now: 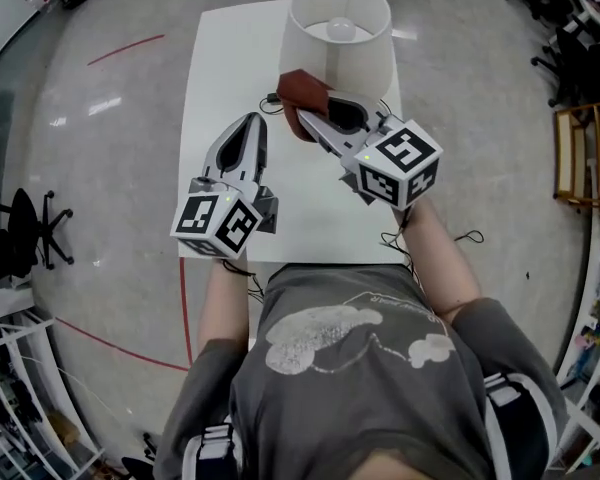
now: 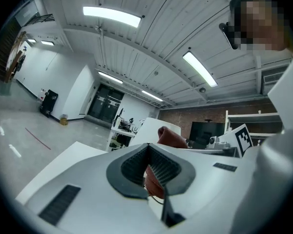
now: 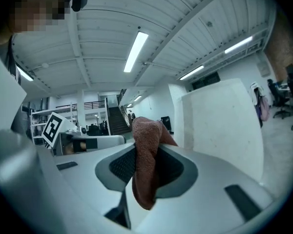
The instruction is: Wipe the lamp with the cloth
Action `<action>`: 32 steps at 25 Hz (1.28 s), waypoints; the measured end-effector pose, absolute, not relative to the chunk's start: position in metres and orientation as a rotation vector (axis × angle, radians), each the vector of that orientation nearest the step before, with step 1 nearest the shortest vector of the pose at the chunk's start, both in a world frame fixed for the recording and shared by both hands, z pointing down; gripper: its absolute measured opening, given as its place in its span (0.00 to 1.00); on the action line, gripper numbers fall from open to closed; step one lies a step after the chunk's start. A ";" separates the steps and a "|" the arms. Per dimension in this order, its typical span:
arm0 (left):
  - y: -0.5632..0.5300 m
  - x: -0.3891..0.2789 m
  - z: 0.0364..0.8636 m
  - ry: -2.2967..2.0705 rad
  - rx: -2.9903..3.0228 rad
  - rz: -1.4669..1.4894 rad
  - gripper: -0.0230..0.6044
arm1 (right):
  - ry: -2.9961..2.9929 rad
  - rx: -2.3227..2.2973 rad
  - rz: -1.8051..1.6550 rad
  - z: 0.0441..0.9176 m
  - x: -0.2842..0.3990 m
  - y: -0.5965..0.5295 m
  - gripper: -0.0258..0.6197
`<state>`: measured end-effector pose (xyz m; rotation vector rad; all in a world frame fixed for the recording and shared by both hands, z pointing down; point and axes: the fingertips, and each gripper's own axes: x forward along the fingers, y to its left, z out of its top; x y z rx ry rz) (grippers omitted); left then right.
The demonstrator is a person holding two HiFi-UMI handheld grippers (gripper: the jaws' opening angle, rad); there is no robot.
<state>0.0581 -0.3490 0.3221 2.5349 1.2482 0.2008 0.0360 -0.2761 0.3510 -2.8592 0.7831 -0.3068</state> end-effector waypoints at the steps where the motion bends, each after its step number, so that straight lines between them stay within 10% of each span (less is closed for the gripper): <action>1: -0.348 0.062 0.317 1.270 2.527 0.191 0.05 | 0.766 -2.868 -0.289 0.345 0.039 -0.276 0.19; 32: -0.374 0.096 0.326 1.443 2.377 0.221 0.05 | 0.338 -2.842 -0.401 0.380 0.073 -0.286 0.19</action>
